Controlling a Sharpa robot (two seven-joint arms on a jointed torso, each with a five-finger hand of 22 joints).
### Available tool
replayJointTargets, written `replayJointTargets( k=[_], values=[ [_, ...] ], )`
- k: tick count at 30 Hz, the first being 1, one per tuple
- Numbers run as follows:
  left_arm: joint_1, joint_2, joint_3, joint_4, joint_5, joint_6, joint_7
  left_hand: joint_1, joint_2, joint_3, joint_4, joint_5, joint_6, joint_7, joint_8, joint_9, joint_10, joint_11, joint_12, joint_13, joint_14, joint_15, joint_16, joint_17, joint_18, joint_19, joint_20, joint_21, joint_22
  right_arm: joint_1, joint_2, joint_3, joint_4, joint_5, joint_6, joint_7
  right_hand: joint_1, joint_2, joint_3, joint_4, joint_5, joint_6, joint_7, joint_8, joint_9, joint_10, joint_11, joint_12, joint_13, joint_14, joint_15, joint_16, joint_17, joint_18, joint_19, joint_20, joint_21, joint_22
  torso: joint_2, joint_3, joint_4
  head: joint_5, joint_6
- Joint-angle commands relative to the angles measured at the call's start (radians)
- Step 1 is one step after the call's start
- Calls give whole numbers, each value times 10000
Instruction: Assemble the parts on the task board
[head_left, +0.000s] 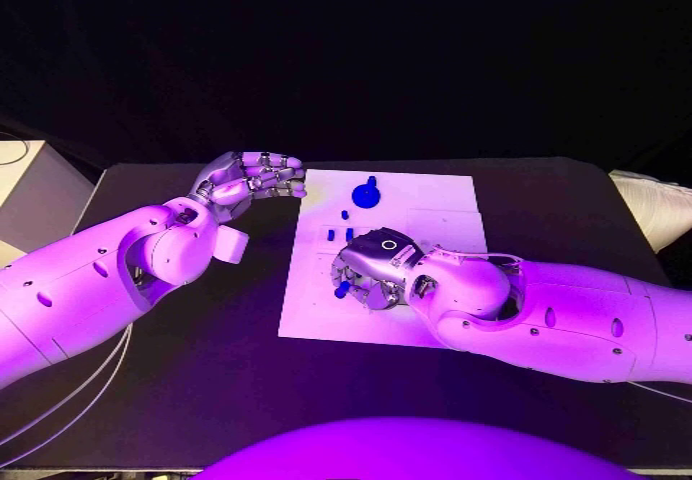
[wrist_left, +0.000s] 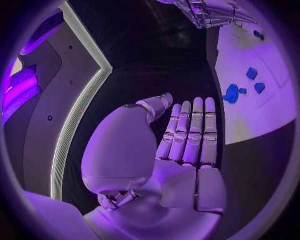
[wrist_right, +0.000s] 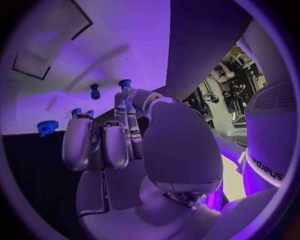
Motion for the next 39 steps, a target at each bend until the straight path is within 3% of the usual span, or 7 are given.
replayJointTargets(
  k=[1, 9, 12, 15, 18, 27, 39],
  values=[
    [-1, 4, 6, 33, -15, 166, 33, 70, 8, -61, -2, 21, -18, 60, 12, -16, -15, 9, -44, 12, 50, 19, -64, 9, 26, 34, 11, -50, -9, -50, 46, -27, -48, -326, 274, -127, -34, 48, 48, -2, 24, 83, -14, 48, 10, 43, -28, 16, 15, 276, -78, 29, -12, -97, 74, -40, 19, -13, -3, -6, 5, 8, -16],
    [-1, -2, 6, 37, -15, 173, 26, 70, 8, -61, -2, 21, -18, 60, 12, -16, -15, 9, -44, 12, 50, 19, -64, 9, 26, 34, 11, -50, -9, -133, 147, -55, -87, -297, 233, 4, -187, -68, 38, -38, -42, -44, 36, 13, 38, -72, 25, -101, 21, 253, -34, -8, -81, -88, 36, -20, -38, -48, -6, -3, -1, 17, -30],
    [-1, -3, 6, 39, -15, 177, 22, 70, 8, -61, -2, 21, -18, 60, 12, -16, -15, 9, -44, 12, 50, 19, -64, 9, 26, 34, 11, -50, -9, -144, 145, -62, -76, -226, 109, 95, -473, -285, -35, 33, -164, -386, 121, -176, -7, -314, 133, -303, -6, 247, 64, -14, -110, -88, 9, 49, -71, -56, -6, -3, -1, 17, -30],
    [-1, -4, 6, 40, -15, 186, 17, 70, 8, -61, -2, 21, -18, 60, 12, -16, -15, 9, -44, 12, 50, 19, -64, 9, 26, 34, 11, -50, -9, -150, 132, -66, -56, -184, 3, 155, -819, -660, -250, 185, -255, -886, 193, -469, -108, -608, 233, -497, -52, 235, 144, -24, -150, -80, -17, 131, -130, -89, -7, -3, -3, 16, -27],
    [-1, -6, 6, 40, -15, 196, 10, 70, 8, -61, -2, 21, -18, 60, 12, -16, -15, 9, -44, 12, 50, 19, -64, 9, 26, 34, 11, -50, -9, -153, 110, -69, -35, -163, -104, 185, -950, -828, -482, 234, -385, -1229, 165, -684, -182, -925, 281, -546, -89, 218, 189, -40, -203, -59, -41, 189, -206, -138, -5, 3, -2, 12, -21],
    [-1, -8, 6, 33, -15, 233, -15, 70, 8, -61, -2, 21, -18, 60, 12, -16, -15, 9, -44, 12, 50, 19, -64, 9, 26, 34, 11, -50, -9, -157, 1, -72, -11, -189, -447, 72, -795, -792, -1151, 164, -385, -1721, 147, -1044, -332, -1664, 413, -507, -153, 133, 293, -186, -506, 64, -228, 302, -814, -628, -2, 10, 2, -17, 8],
    [-1, 2, 5, 8, -15, 260, -42, 62, 15, -66, 8, 20, -13, 62, 14, -21, -14, 10, -50, 14, 59, 21, -92, 20, 27, 49, 14, -77, -31, -157, -201, -67, 105, -349, -1066, -172, -762, -770, -1248, 194, -393, -1754, 182, -1077, -351, -1755, 423, -477, -175, 115, 299, -227, -592, 92, -264, 311, -950, -740, -4, 16, 3, -77, 36]
  ],
)
